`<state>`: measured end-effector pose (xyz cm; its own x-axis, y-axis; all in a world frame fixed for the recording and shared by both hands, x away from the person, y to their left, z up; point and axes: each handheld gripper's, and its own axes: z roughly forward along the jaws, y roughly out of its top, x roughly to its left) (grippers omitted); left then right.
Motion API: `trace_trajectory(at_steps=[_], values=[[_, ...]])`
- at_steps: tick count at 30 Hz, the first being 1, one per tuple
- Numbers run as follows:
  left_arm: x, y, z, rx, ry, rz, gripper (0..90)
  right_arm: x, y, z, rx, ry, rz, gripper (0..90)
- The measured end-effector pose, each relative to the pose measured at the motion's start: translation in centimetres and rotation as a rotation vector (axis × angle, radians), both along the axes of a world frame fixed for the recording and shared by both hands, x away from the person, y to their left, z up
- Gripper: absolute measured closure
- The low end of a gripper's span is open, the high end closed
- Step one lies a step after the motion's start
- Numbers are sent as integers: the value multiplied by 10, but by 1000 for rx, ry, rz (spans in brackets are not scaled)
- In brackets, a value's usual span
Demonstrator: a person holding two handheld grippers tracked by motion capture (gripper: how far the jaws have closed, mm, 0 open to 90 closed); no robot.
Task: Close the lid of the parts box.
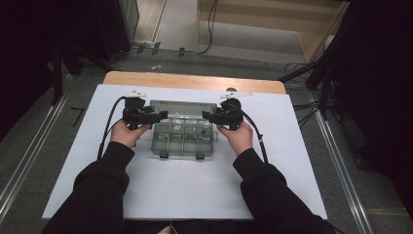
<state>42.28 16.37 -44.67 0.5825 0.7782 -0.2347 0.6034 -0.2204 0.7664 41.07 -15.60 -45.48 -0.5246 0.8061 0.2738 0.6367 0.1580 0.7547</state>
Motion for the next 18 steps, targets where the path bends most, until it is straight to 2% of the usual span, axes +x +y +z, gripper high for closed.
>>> trace_trajectory(at_steps=[5,6,7,12,16,18], values=[[-6,5,3,-4,13,-16,303,-1,0,0,0,2,15,407],[-8,6,3,-5,19,-27,272,-1,-1,0,3,1,21,404],[-9,7,3,-9,27,-40,251,-1,-1,0,4,0,25,404],[-14,14,3,-26,79,-67,256,-1,-1,-1,8,-3,35,395],[-17,18,5,-12,114,-56,373,-2,0,0,3,-5,40,383],[-19,18,7,3,126,-59,472,-2,0,-1,5,-7,45,369]])
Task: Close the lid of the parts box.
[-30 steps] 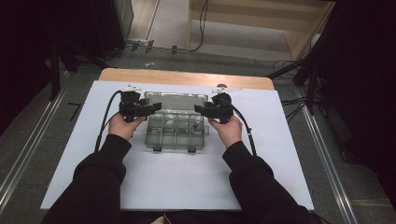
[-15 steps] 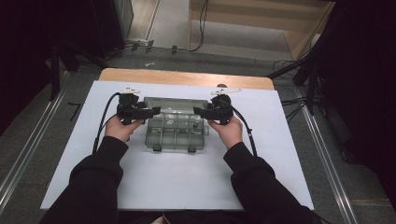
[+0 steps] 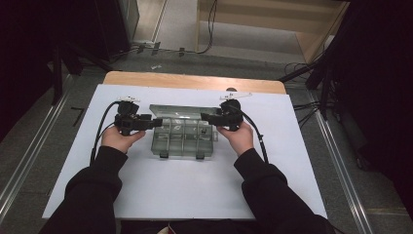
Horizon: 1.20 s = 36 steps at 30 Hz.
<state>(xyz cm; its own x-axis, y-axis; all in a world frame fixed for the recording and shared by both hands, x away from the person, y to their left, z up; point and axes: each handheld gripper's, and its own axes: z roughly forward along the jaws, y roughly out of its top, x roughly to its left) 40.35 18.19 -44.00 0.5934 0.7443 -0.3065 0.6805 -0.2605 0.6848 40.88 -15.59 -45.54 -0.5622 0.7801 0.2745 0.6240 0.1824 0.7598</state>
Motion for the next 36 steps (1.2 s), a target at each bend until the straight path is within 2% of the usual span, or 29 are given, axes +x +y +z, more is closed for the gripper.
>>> trace_trajectory(at_steps=[1,3,7,9,14,20,24,32,36], values=[[-1,0,1,7,3,-12,550,0,0,0,0,-3,2,364],[-2,0,3,5,-6,-31,625,-1,1,-1,2,-4,5,356],[-2,1,7,-31,-6,-59,821,-2,2,-1,2,-5,5,348],[-2,1,8,-52,1,-66,867,-2,2,-2,4,-8,5,344],[1,2,7,-77,14,-68,875,-4,2,-2,0,-11,11,331],[3,1,6,-65,18,-71,873,-6,3,-2,-8,-11,14,308],[4,2,5,-62,20,-72,874,-8,2,-1,-35,-3,8,306],[4,4,7,-55,18,-79,873,-13,-2,-1,-21,34,12,303],[4,5,7,-54,19,-84,873,-21,-6,2,-9,36,24,303]])
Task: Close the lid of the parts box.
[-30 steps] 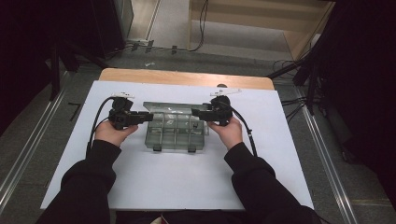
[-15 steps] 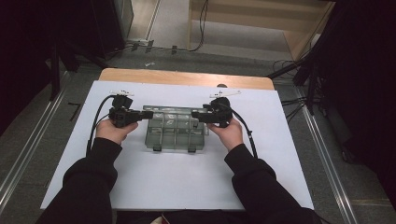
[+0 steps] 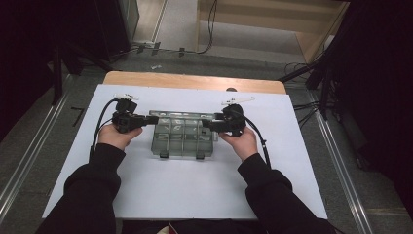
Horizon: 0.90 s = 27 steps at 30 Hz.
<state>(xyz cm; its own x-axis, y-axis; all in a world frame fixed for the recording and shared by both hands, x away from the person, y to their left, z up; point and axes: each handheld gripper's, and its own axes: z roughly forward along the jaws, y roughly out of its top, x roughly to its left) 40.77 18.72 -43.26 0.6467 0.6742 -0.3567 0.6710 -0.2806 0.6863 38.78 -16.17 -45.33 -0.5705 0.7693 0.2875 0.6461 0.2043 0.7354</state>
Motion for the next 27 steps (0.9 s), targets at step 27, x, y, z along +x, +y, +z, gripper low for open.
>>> trace_trajectory(at_steps=[27], values=[[-7,10,2,28,24,-29,871,-40,-43,20,28,45,49,394]])
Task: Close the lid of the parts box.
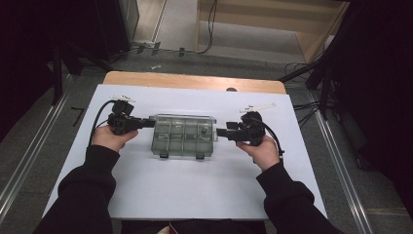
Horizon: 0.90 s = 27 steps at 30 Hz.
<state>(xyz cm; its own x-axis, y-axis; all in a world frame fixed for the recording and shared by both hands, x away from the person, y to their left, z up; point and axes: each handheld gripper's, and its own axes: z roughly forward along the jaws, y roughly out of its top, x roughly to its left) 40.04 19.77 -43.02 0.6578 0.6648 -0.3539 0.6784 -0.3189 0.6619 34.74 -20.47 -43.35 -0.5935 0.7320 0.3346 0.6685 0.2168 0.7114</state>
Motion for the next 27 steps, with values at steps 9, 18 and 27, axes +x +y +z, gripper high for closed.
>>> trace_trajectory(at_steps=[9,18,27], values=[[-6,11,0,10,-7,18,870,2,-6,6,3,-15,14,597],[-11,15,3,3,-38,35,871,3,-5,11,28,-14,41,819],[-20,3,6,-2,-70,3,871,2,5,7,32,-3,90,875]])
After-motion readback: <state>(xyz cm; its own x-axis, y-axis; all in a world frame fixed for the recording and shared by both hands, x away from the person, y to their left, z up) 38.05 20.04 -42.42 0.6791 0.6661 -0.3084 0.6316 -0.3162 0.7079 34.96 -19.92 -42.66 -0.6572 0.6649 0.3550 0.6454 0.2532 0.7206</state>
